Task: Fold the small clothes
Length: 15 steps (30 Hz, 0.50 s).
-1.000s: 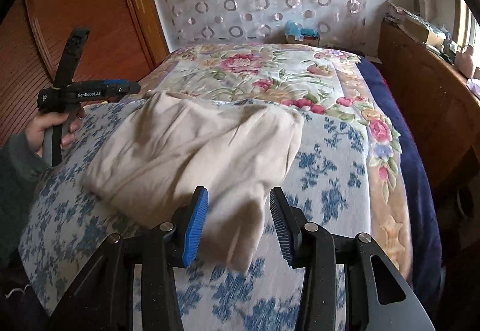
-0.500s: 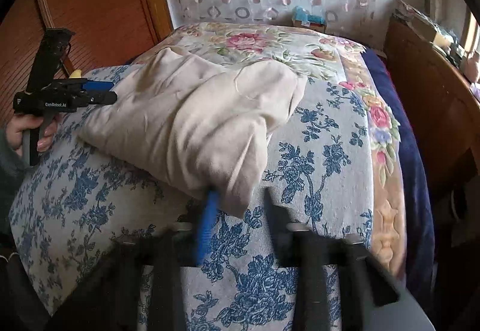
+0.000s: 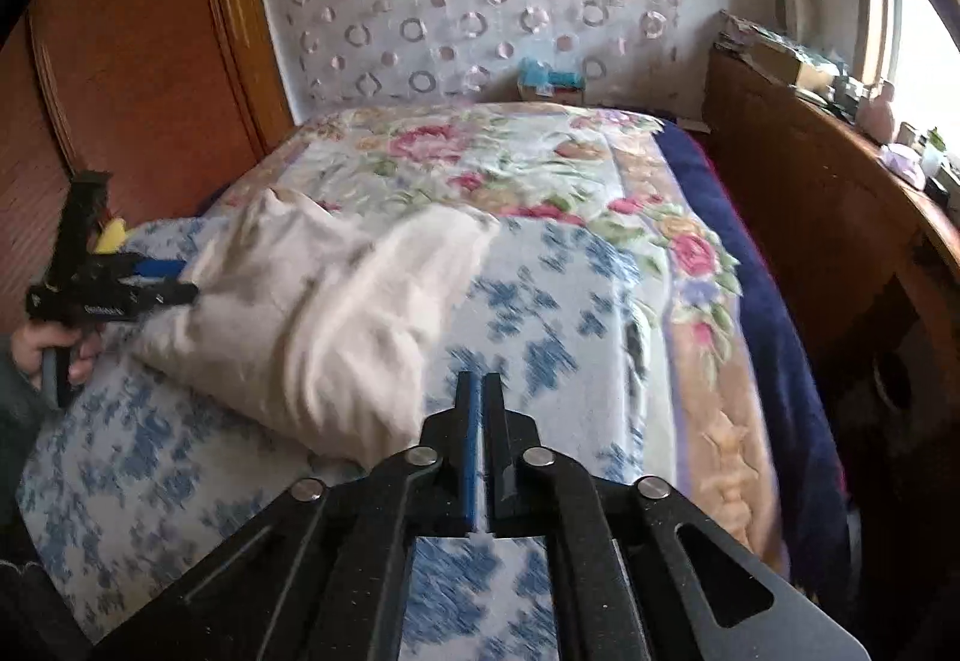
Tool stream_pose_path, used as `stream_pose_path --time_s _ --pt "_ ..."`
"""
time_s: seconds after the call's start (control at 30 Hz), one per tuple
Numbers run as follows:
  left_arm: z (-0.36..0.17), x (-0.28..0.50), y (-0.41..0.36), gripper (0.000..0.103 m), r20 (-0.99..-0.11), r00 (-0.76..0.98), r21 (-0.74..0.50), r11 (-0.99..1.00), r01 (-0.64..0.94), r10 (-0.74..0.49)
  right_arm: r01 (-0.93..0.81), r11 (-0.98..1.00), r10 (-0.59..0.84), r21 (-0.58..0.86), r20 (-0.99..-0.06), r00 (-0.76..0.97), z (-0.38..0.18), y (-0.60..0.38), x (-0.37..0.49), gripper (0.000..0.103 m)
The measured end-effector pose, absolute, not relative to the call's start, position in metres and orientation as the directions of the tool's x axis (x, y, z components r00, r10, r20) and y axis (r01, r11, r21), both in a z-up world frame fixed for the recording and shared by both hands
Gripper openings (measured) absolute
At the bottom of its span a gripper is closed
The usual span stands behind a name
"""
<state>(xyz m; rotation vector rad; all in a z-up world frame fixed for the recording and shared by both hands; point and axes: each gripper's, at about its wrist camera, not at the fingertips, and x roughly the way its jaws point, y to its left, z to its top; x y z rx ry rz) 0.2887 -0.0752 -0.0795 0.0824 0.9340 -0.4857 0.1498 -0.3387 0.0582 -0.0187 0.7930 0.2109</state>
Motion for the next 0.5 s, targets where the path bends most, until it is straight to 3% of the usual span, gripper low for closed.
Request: stream_pose_path --time_s 0.03,0.1,0.3,0.5 --pt "-0.079 0.291 -0.076 0.069 -0.786 0.495 -0.144 0.889 0.435 -0.369 -0.199 0.978 0.187 0.068 -0.708 0.68 0.059 -0.335 0.155 0.043" --pt "-0.079 0.298 -0.078 0.069 -0.787 0.488 -0.161 0.889 0.429 -0.378 -0.209 0.974 0.209 0.088 -0.704 0.679 0.058 -0.327 0.167 0.059" --pt "-0.081 0.319 -0.084 0.069 -0.792 0.476 -0.182 0.892 0.414 -0.382 -0.175 0.959 0.284 0.224 -0.72 0.633 0.033 -0.312 0.22 0.066" --pt "-0.083 0.328 -0.086 0.06 -0.785 0.481 -0.197 0.893 0.404 -0.391 -0.105 0.979 0.205 0.177 -0.8 0.563 -0.002 -0.315 0.249 0.068"
